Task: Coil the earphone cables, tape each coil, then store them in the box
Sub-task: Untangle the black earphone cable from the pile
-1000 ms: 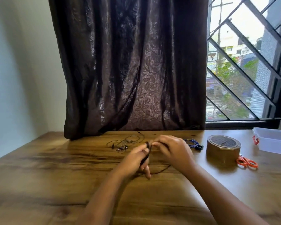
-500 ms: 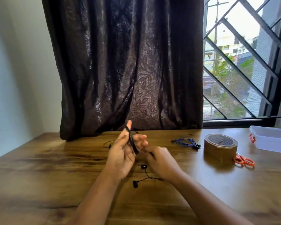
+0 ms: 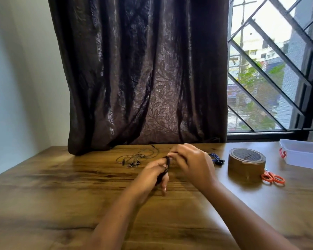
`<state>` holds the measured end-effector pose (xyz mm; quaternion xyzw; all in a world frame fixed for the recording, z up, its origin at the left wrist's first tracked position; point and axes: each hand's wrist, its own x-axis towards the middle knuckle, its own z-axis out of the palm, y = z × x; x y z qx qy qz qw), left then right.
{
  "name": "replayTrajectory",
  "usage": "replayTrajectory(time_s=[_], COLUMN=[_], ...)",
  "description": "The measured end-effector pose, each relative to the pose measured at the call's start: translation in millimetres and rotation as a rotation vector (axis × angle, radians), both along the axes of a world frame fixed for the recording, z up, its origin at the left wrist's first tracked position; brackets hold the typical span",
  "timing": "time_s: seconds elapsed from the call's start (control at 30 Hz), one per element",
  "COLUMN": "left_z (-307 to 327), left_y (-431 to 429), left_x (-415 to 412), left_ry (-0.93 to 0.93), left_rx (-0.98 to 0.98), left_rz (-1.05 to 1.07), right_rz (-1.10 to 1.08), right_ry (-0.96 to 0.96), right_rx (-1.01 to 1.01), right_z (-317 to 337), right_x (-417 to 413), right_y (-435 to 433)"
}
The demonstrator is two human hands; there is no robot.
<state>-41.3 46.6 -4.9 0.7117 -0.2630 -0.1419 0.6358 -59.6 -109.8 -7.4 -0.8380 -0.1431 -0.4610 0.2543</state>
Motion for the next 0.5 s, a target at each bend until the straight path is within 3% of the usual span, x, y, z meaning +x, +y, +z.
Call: replayTrajectory(time_s=[0.1,0.3,0.5], left_z=[3,5,8], left_y=[-2,3,5], left_x=[-6,-7,-5], left_ry=[0.206,0.33,0.403], left_rx=[-0.212,-0.349,-0.586], left_rz=[-0.097,-0.18,-0.193], right_rz=[0.093,0.18,0.57], right_ry=[0.067,0.327,0.64], right_rx=[0.219,0.534,0.807], right_z=[-1,-6,-14], right_x=[5,13,3], right_y=[-4,1,27])
